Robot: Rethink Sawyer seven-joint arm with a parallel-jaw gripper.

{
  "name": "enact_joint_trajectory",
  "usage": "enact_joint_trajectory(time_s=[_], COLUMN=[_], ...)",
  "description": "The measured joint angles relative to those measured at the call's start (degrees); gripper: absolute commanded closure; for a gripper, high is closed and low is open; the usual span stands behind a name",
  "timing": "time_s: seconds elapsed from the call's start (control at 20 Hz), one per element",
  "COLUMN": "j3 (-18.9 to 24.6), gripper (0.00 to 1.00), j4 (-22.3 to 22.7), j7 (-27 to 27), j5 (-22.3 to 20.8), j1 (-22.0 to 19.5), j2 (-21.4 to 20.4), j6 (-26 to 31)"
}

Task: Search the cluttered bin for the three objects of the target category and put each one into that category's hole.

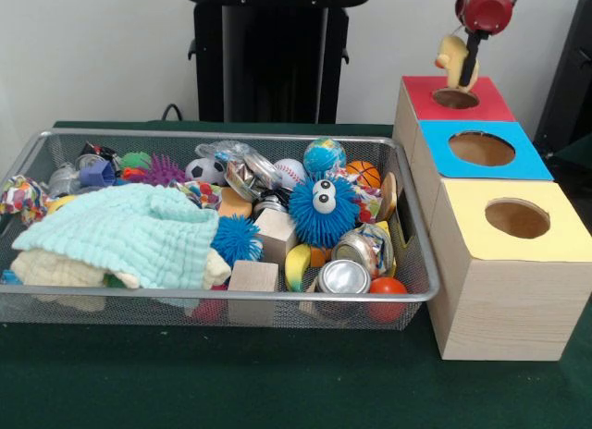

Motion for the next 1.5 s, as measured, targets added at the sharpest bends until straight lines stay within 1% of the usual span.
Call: enact_joint_trajectory(time_s=[0.15,0.25,0.35,0.45,1.0,1.5], j3=[1.8,3.4,4.0,5.4,8.2,8.6], gripper=[1.0,1.0,1.0,1.0,1.0,1.0], j4=[0.0,0.0,0.0,0.1,2.1,2.5], j7=[0.0,0.0,0.0,0.0,0.0,0.0], j5=[0.0,0.0,0.0,-0.2,-3.9,-4.6], j1=[-0.8,-1.9,-2.4,-3.5,-6.7,-7.0], j2=[0.6,1.7,2.1,3.0,1.9,1.9], j6=[-0.8,-2.4,-3.2,-5.2,-8.9,-10.5])
